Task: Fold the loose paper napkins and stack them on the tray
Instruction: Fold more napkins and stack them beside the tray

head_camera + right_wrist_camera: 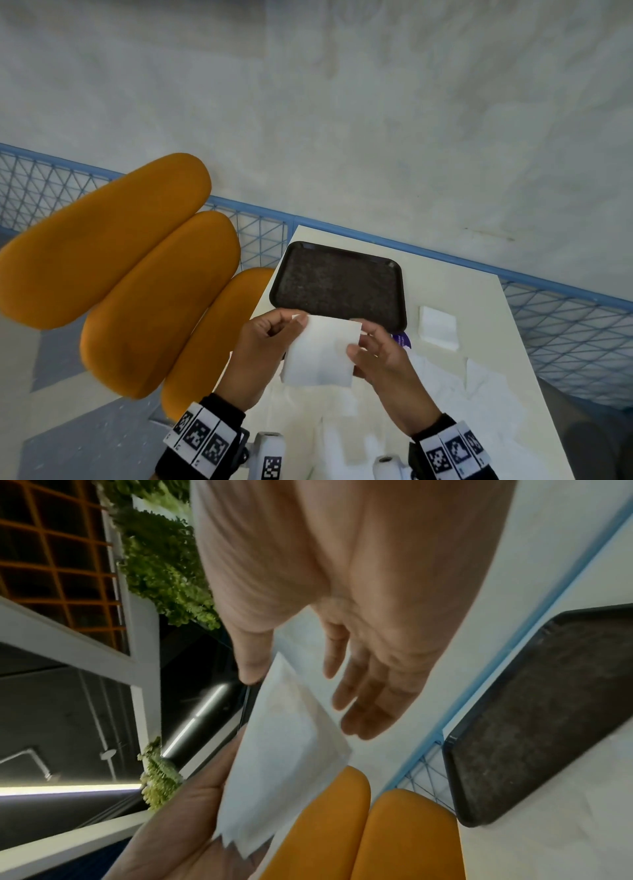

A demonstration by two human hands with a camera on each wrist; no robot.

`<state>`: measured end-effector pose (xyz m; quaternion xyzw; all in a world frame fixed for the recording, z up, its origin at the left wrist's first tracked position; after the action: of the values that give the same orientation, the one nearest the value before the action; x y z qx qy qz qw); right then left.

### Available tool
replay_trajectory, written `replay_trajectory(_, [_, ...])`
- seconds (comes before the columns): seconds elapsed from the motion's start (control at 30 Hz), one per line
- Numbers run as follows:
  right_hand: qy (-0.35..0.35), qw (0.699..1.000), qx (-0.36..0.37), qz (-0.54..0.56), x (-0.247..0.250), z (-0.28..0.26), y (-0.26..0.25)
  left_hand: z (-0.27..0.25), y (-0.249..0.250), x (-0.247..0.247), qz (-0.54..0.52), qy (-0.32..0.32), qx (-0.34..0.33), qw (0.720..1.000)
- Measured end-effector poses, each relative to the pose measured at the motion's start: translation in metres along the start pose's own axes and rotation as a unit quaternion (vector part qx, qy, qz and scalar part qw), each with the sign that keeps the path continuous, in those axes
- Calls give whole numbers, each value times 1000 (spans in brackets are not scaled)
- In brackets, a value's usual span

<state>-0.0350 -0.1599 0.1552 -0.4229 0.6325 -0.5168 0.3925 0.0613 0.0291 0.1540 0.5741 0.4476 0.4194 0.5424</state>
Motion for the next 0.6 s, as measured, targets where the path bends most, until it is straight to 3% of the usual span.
replay_trajectory(0.13, [33,997,34,-54,-1,1,-3,3,-8,-7,34,-2,6,999])
replay_trajectory(0.3, [77,989,79,-96,17,9,-3,0,-15,-14,70,-82,37,993])
replay_trajectory(0.6, [27,980,99,-169,53,14,-3,6,-19,-31,43,-107,62,991])
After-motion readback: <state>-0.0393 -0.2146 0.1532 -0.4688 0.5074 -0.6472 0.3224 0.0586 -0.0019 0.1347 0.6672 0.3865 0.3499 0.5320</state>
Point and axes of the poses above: each hand's wrist, its own z-axis towards the middle knuckle, its own x-axis out of the back of the hand, y = z × x, the point moved 2 cm from there along z, towards the middle knuckle, and after that the axes turned 7 degrees about y, right-handed, at the moved point
